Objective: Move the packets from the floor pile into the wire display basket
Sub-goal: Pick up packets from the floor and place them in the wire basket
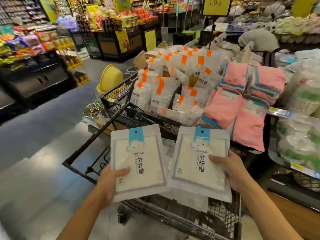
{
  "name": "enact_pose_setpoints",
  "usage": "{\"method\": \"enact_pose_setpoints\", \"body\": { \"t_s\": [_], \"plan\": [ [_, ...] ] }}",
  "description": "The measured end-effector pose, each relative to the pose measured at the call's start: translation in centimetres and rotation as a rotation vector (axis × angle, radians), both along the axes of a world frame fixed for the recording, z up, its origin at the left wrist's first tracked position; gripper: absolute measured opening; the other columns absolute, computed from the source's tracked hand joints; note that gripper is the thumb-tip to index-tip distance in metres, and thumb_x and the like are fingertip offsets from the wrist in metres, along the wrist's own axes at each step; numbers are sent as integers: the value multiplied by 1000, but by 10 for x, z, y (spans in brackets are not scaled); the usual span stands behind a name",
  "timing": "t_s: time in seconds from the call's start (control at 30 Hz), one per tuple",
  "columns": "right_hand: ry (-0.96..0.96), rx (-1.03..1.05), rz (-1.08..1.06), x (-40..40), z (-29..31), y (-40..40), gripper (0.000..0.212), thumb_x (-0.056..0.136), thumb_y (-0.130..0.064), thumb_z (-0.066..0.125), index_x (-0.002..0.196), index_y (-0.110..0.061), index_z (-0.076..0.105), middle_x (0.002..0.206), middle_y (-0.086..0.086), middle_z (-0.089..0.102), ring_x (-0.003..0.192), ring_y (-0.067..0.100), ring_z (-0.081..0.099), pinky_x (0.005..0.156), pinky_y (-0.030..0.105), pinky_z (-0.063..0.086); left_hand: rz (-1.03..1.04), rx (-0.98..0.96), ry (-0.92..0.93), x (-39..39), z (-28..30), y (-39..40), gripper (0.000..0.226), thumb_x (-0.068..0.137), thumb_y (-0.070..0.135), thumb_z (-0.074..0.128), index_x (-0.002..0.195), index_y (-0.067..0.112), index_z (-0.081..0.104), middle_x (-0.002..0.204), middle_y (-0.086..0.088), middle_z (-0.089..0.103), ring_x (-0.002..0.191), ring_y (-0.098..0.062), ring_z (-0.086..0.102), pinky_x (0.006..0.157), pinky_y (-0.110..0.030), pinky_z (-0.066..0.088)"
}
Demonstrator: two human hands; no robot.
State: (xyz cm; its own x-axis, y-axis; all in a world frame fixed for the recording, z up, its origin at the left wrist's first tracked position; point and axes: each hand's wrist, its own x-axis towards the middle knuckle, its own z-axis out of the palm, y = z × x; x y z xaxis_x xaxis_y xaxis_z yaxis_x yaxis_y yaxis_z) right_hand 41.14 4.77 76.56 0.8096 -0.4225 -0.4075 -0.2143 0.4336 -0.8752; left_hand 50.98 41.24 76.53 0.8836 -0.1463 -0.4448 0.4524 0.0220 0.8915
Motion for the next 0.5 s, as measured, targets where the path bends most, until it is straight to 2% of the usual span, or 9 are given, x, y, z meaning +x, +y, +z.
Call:
{"method": "enact_pose_setpoints", "body": {
  "t_s": [0.07, 0.2, 0.33, 0.5],
  "plan": [
    [18, 21, -11, 22, -12, -10, 40, 84, 9, 72, 120, -8, 66, 109, 16, 77, 95, 38, 76, 78, 51, 63, 13, 20, 27, 23, -7, -3, 46, 85, 2, 72, 129, 12, 60, 109, -17, 77, 96, -39, 75, 78, -53, 62],
    [81, 11, -61, 58, -32, -26, 39, 83, 11, 72, 116, -8, 67, 108, 17, 77, 93, 35, 77, 81, 51, 61, -26, 77, 44, 70, -23, -12, 43, 87, 3, 72, 127, 13, 62, 114, -16, 76, 99, -36, 75, 83, -53, 60],
    [181, 4, -95, 80, -56, -28, 37, 85, 10, 72, 117, -9, 66, 105, 15, 78, 91, 35, 77, 81, 53, 61, -67, 120, 65, 112, -47, -29, 36, 88, 0, 72, 121, 11, 64, 105, -10, 78, 92, -29, 77, 69, -41, 63],
    [324, -33, -133, 108, -95, -19, 40, 84, 4, 77, 119, -12, 65, 106, 11, 78, 89, 30, 78, 78, 50, 64, -213, 178, 110, 173, -96, -46, 38, 86, 0, 75, 121, 12, 65, 109, -10, 78, 98, -29, 75, 79, -44, 61]
  ]
}}
